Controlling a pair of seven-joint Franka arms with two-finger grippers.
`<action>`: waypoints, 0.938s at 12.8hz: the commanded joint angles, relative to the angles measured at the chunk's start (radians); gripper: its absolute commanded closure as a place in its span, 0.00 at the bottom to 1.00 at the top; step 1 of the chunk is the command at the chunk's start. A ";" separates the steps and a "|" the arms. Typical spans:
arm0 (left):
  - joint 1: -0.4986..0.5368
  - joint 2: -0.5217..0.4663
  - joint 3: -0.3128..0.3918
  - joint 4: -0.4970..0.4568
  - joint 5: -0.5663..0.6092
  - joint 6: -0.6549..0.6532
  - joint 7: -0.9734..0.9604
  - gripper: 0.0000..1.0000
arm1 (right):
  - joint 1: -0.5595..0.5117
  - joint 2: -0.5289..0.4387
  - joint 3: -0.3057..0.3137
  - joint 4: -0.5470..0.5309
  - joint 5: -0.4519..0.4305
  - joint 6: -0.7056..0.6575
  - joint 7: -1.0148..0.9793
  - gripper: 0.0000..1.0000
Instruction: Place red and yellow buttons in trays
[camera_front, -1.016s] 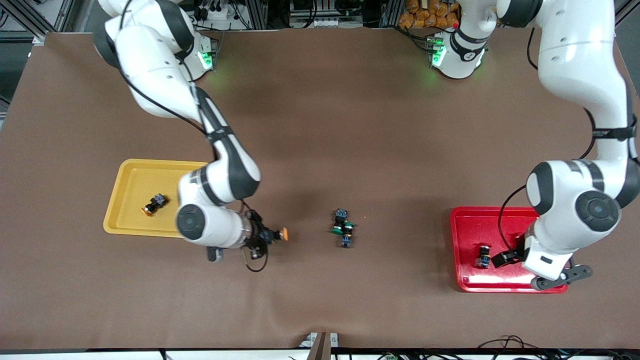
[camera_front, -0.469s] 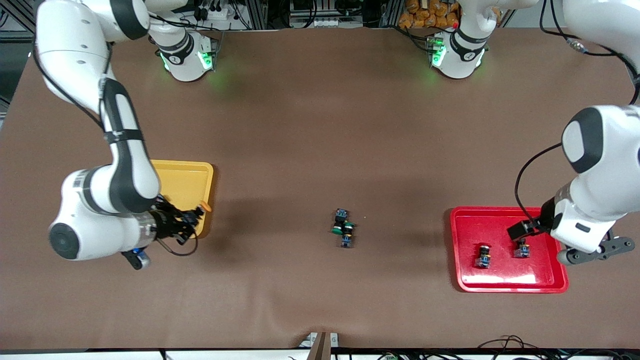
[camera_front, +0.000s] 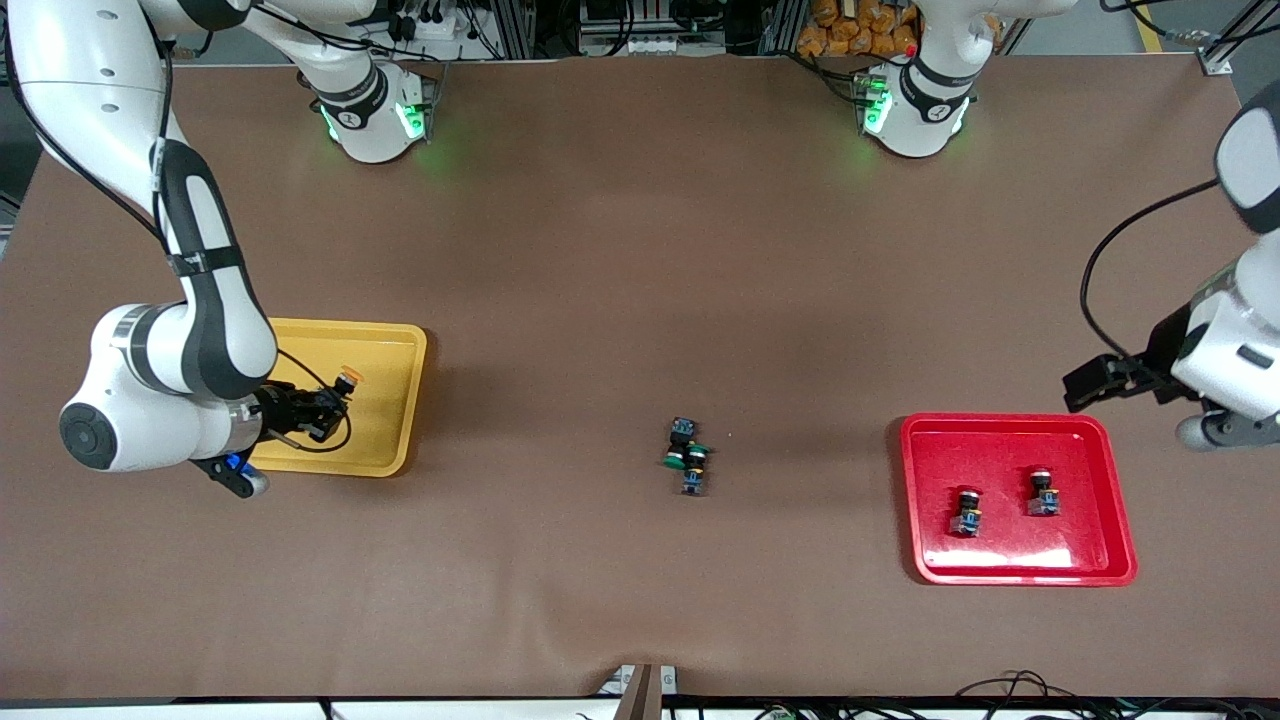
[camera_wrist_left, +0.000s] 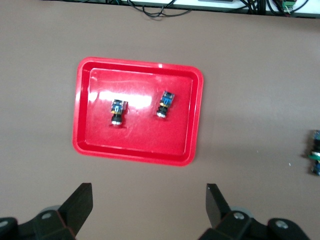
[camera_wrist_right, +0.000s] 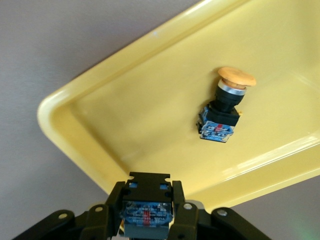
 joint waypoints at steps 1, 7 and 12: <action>0.004 -0.057 -0.007 -0.027 -0.006 -0.047 0.039 0.00 | -0.030 -0.043 0.019 -0.032 -0.009 0.003 -0.013 0.00; -0.002 -0.100 -0.016 -0.023 0.000 -0.117 0.061 0.00 | -0.010 -0.046 0.026 0.232 -0.018 -0.154 -0.034 0.00; 0.004 -0.102 -0.010 -0.020 0.004 -0.133 0.061 0.00 | -0.096 -0.078 0.045 0.510 -0.032 -0.423 -0.197 0.00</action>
